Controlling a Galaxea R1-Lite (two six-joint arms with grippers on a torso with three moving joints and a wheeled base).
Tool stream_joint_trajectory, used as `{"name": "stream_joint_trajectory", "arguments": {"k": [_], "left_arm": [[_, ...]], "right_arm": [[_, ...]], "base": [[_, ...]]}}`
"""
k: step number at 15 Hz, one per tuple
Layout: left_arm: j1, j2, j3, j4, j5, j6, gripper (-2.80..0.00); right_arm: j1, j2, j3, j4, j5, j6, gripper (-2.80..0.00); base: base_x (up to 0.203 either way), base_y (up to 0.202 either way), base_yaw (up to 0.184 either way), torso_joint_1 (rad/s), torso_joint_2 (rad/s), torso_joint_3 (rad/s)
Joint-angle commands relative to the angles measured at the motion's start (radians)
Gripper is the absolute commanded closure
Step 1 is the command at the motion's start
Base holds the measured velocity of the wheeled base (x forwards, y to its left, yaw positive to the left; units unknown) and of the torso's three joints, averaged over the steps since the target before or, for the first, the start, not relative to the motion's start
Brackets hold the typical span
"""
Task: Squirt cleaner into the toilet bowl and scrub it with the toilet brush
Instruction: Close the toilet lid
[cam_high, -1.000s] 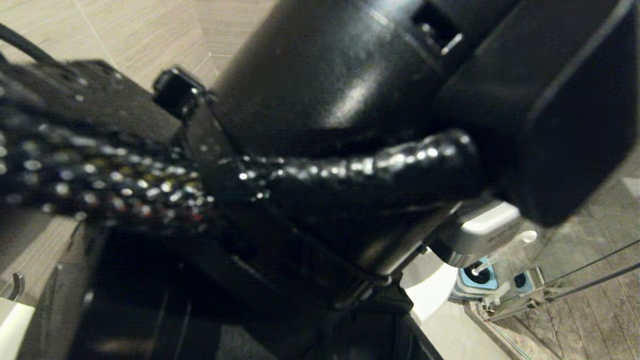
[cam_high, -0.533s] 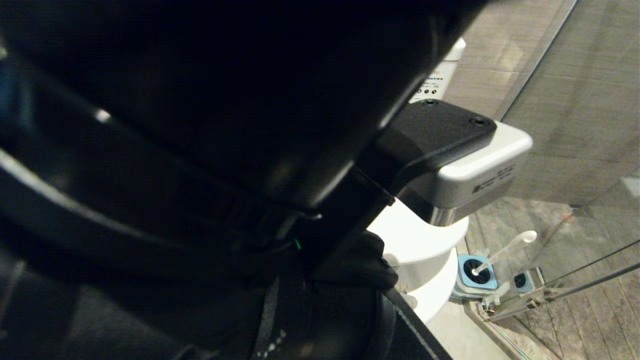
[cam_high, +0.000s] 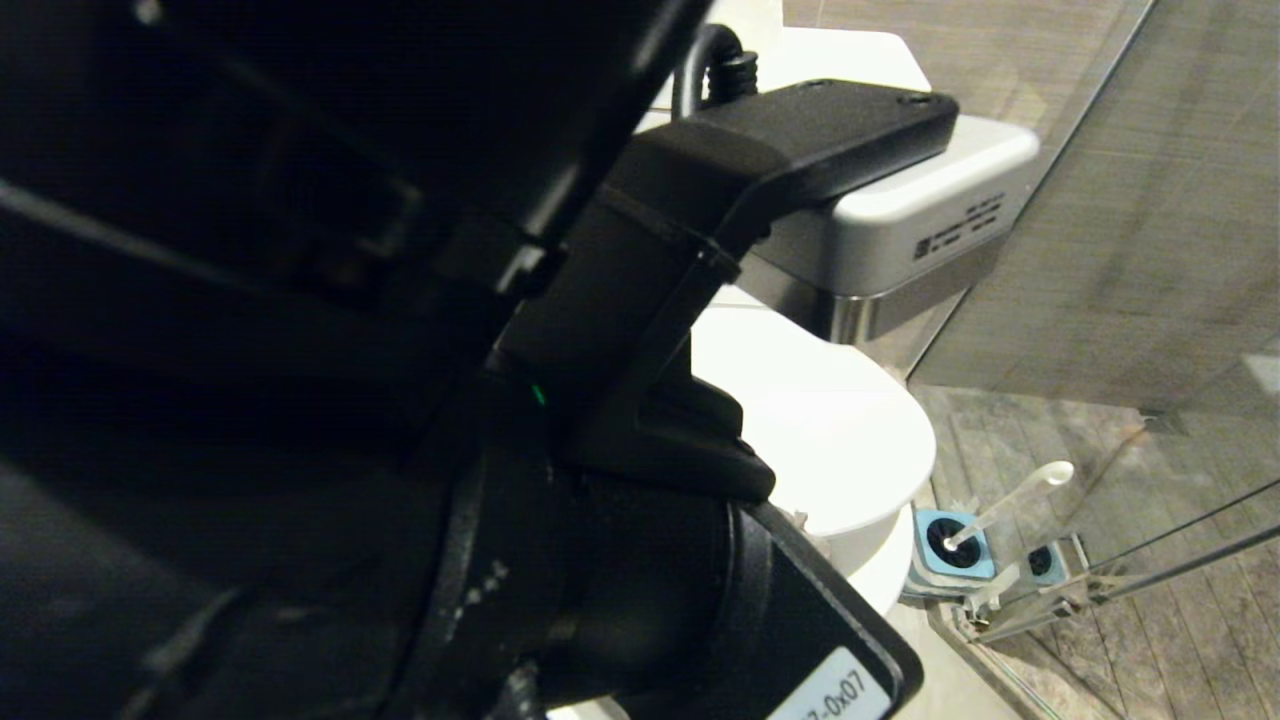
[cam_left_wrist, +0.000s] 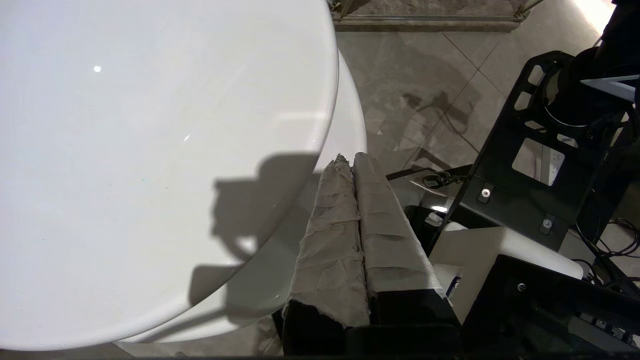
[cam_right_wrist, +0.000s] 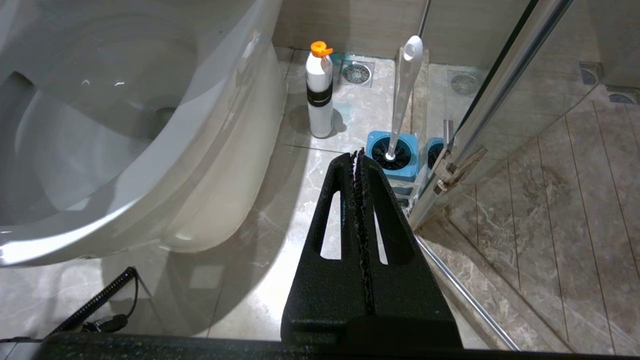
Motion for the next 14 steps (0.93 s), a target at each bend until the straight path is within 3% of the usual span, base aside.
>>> {"name": "stream_joint_trajectory", "arguments": {"k": [1,11,14], "left_arm": [[0.009,-0.006,-0.008,0.004,0.003,-0.001,0.0],[0.105,-0.011,-0.008,-0.001,-0.004,0.005,0.0],[0.151,0.009,-0.009,-0.055,-0.006,0.011,0.0]], "right_arm": [[0.001,0.001,0.0,-0.002,0.0,0.0,0.0],[0.0,0.001,0.0,-0.001,-0.001,0.0,0.0],[0.0,0.001,0.0,0.0,-0.001,0.0,0.0]], "base": [[0.0,0.0,0.0,0.0,0.0,0.0],[0.0,0.0,0.0,0.0,0.0,0.0],[0.0,0.0,0.0,0.0,0.0,0.0]]}}
